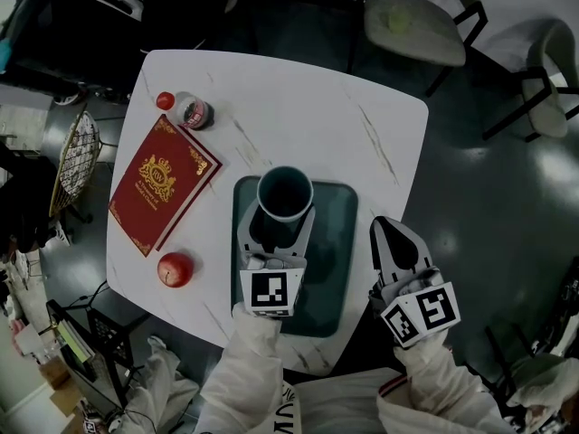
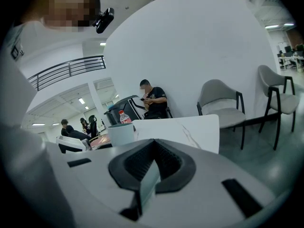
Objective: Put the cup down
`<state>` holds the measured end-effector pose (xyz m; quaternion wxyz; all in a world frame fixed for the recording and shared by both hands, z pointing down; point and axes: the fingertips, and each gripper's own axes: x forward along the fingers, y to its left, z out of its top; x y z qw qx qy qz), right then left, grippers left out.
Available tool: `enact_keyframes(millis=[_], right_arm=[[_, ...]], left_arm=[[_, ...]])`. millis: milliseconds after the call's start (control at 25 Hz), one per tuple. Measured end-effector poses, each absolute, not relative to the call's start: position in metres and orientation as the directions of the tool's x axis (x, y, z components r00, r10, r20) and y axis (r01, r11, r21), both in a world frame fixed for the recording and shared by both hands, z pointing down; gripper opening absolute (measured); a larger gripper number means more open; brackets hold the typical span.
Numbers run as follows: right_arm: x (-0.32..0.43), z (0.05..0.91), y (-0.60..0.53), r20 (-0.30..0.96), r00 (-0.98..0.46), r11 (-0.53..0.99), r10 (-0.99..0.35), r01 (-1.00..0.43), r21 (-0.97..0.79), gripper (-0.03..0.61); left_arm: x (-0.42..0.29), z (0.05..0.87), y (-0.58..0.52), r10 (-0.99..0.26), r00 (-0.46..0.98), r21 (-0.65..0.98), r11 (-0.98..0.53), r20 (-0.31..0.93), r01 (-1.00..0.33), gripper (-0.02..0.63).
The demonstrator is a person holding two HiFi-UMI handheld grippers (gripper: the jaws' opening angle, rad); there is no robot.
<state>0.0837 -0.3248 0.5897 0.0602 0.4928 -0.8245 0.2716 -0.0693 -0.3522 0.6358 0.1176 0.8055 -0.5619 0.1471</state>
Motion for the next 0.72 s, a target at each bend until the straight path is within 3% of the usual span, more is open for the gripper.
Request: enact_keyframes(millis=[720], right_arm=[[0.070, 0.591, -0.321, 0.359, -0.532, 0.374, -0.767, -0.825, -0.424, 0.005]], left_arm=[[-0.074, 0.646, -0.334, -0.855, 0.292, 0.040, -0.305, 0.428, -0.952, 0.345]])
